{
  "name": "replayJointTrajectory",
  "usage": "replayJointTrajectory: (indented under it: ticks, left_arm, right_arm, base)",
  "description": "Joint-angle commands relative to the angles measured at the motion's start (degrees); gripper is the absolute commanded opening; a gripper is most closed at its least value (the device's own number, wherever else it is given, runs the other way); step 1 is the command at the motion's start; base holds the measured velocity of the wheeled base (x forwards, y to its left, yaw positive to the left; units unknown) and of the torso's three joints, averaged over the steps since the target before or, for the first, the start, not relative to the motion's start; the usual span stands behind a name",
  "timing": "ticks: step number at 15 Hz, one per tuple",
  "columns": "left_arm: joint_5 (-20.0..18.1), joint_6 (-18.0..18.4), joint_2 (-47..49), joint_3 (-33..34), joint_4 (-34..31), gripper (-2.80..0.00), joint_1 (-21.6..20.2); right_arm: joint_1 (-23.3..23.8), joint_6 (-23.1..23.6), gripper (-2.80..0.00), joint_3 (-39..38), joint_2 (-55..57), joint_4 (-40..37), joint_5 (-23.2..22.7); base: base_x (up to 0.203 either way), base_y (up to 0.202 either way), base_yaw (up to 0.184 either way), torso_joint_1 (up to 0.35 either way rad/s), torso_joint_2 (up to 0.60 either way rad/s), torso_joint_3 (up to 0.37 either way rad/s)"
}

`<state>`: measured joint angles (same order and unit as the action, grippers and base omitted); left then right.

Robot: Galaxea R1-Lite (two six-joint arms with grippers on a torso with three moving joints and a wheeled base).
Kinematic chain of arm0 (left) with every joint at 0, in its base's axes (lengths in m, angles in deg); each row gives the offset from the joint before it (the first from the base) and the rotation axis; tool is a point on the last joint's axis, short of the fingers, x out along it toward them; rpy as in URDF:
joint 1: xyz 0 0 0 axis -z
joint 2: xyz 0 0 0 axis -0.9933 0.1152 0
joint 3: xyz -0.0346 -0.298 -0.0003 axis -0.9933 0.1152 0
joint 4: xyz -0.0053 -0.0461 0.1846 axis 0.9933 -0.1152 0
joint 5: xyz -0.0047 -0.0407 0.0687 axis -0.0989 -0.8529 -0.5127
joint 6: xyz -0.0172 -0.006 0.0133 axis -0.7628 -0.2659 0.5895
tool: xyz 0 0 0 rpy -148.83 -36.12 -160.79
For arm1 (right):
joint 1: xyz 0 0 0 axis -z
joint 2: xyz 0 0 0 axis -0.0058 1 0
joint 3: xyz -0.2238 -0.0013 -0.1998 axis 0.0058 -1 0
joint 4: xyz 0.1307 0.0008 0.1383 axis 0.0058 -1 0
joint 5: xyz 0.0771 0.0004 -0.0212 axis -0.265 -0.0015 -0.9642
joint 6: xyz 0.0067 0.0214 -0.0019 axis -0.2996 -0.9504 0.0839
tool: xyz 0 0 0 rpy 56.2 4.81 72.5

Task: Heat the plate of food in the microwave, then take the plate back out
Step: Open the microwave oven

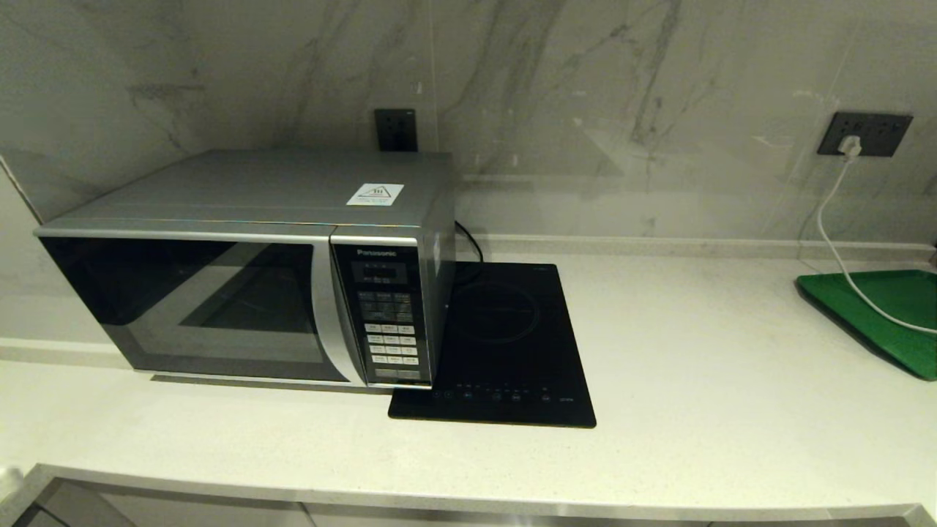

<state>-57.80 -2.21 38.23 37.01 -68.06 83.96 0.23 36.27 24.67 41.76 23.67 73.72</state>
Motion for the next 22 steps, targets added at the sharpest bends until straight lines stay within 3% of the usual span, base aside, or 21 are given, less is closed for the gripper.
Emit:
replayJointTrajectory:
  ticks: [1, 2, 3, 4, 5, 8, 11, 14, 18, 20, 22]
  left_arm:
    - [-14.4, -3.4, 21.9, -6.0, -3.7, -2.80, -0.4]
    - [-25.7, -2.5, 25.2, -6.8, -4.3, -2.80, -0.8]
    - [-37.5, 0.7, 26.6, -6.7, -4.4, -2.80, -2.6]
    - [-46.4, 6.5, 27.7, -6.4, -4.6, -2.80, -5.1]
    - [-51.4, 12.8, 30.7, -6.1, -4.6, -2.80, -6.7]
    - [-52.5, 27.7, 40.2, -6.1, -4.4, -2.80, -15.7]
    - [-55.8, 36.2, 47.8, -7.0, -4.2, -2.80, -19.7]
    - [-58.4, 39.9, 53.8, -9.2, -1.3, -2.80, -21.1]
    - [-61.8, 41.0, 56.9, -8.4, 8.3, -2.80, -21.2]
    - [-64.1, 42.9, 58.9, -7.2, 15.3, -2.80, -21.0]
    - [-64.0, 45.2, 60.9, -7.4, 20.5, -2.80, -19.3]
  right_arm:
    - [0.0, 0.0, -2.80, 0.0, 0.0, -0.1, 0.0]
    - [0.0, 0.0, -2.80, 0.0, 0.0, -0.1, 0.0]
    - [0.0, 0.0, -2.80, 0.0, 0.0, -0.1, 0.0]
    - [0.0, 0.0, -2.80, 0.0, 0.0, -0.1, 0.0]
    - [0.0, 0.0, -2.80, 0.0, 0.0, -0.1, 0.0]
    - [-0.1, 0.0, -2.80, 0.0, 0.0, -0.1, 0.0]
    - [0.0, 0.0, -2.80, 0.0, 0.0, -0.1, 0.0]
    - [0.0, 0.0, -2.80, 0.0, 0.0, -0.1, 0.0]
    - [0.0, 0.0, -2.80, 0.0, 0.0, -0.1, 0.0]
    - [0.0, 0.0, -2.80, 0.0, 0.0, -0.1, 0.0]
    - [0.0, 0.0, -2.80, 0.0, 0.0, -0.1, 0.0]
  base:
    - [0.000, 0.000, 0.000, 0.000, 0.00, 0.000]
    - [0.000, 0.000, 0.000, 0.000, 0.00, 0.000]
    - [0.000, 0.000, 0.000, 0.000, 0.00, 0.000]
    - [0.000, 0.000, 0.000, 0.000, 0.00, 0.000]
    - [0.000, 0.000, 0.000, 0.000, 0.00, 0.000]
    - [0.000, 0.000, 0.000, 0.000, 0.00, 0.000]
    - [0.000, 0.000, 0.000, 0.000, 0.00, 0.000]
    - [0.000, 0.000, 0.000, 0.000, 0.00, 0.000]
    - [0.000, 0.000, 0.000, 0.000, 0.00, 0.000]
    - [0.000, 0.000, 0.000, 0.000, 0.00, 0.000]
    - [0.000, 0.000, 0.000, 0.000, 0.00, 0.000]
